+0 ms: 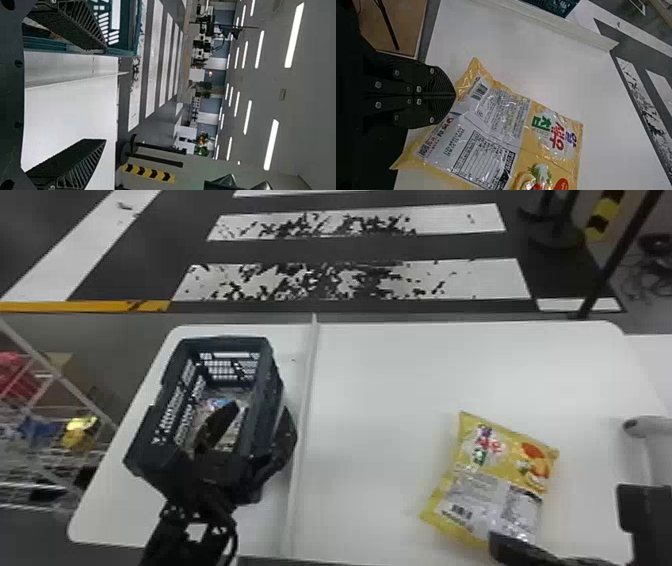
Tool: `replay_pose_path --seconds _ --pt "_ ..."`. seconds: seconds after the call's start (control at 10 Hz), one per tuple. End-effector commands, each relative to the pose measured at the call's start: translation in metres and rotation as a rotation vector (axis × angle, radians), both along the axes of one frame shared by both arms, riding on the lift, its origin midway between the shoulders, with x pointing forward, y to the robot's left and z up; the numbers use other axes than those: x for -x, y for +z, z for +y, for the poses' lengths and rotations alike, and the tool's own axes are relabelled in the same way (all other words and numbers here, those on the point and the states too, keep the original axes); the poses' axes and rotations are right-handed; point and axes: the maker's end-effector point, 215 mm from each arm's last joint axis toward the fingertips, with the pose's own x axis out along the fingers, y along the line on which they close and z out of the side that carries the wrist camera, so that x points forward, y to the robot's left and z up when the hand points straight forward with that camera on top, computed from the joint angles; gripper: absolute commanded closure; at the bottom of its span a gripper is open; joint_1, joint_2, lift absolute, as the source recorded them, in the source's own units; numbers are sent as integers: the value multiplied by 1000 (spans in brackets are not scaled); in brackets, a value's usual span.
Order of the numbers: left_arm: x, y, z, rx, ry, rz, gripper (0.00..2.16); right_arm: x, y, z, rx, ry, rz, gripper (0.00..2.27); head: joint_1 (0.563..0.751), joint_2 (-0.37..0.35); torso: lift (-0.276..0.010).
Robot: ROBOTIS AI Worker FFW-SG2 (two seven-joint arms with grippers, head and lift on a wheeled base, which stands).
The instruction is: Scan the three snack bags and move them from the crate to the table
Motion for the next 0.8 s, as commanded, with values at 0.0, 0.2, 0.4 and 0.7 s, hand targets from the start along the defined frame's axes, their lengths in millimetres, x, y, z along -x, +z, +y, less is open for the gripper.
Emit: replay_pose_path --seconds 0.0,0.2,0.4,0.7 --pt "1 1 0 -2 -2 -3 29 -4 -10 -10 26 -14 10 2246 695 118 -62" --pt "1 1 -1 -1 -3 -2 29 -9 -25 -27 51 -45 31 2246 695 97 -62" --pt "1 3 -4 2 -7 -7 29 -16 -31 -46 75 -83 32 2246 695 60 -62" --pt "1 3 -4 1 -7 -7 29 -34 -31 -66 95 -119 17 2246 695 12 -62"
